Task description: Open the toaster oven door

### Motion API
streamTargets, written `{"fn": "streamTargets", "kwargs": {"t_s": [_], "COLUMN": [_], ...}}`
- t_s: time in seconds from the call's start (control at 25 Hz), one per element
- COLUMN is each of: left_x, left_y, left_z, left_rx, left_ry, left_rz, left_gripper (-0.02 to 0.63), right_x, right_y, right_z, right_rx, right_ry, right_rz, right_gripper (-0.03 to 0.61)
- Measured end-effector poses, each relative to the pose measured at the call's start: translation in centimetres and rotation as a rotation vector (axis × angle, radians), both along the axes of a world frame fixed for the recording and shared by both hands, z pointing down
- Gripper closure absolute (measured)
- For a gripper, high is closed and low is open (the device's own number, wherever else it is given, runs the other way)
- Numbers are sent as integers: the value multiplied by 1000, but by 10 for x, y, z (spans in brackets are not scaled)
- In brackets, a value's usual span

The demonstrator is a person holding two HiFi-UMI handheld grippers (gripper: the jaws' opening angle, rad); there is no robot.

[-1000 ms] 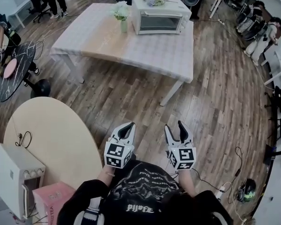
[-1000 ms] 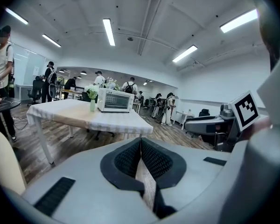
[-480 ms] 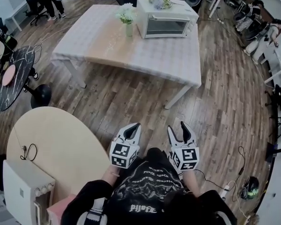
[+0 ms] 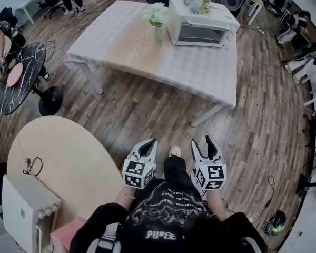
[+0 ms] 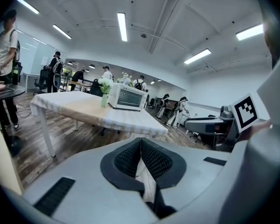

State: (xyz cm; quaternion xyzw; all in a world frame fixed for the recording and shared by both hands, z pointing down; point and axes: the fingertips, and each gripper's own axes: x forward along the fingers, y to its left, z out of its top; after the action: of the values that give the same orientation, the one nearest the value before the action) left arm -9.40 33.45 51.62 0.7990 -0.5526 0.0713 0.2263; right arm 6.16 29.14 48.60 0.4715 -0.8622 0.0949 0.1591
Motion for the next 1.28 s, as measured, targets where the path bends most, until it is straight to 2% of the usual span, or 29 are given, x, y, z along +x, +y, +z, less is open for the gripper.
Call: {"fn": "streamTargets", "kwargs": {"t_s": [0.24, 0.52, 0.8, 1.04, 1.28], "left_x": [-1, 19, 44, 84, 117], "left_y": [-42, -103, -169, -224, -258], "left_z": [2, -8, -6, -5, 0], "left_rx": [-21, -35, -37, -39, -51], "left_ry": [-35, -62, -80, -61, -51], "left_rz": [-32, -57, -134, -155, -133], "left_gripper": [594, 594, 593, 594, 594], "right_x": [0, 16, 47, 78, 107], "right_y": [-56, -143, -220, -273, -303], "right_z": [4, -4, 3, 3, 5], "right_rx": [-8, 1, -5, -12, -14], "right_ry": [-23, -62, -75, -83, -95], "right_rz": [-30, -44, -88, -116, -95], "right_gripper": [345, 345, 350, 353, 356]}}
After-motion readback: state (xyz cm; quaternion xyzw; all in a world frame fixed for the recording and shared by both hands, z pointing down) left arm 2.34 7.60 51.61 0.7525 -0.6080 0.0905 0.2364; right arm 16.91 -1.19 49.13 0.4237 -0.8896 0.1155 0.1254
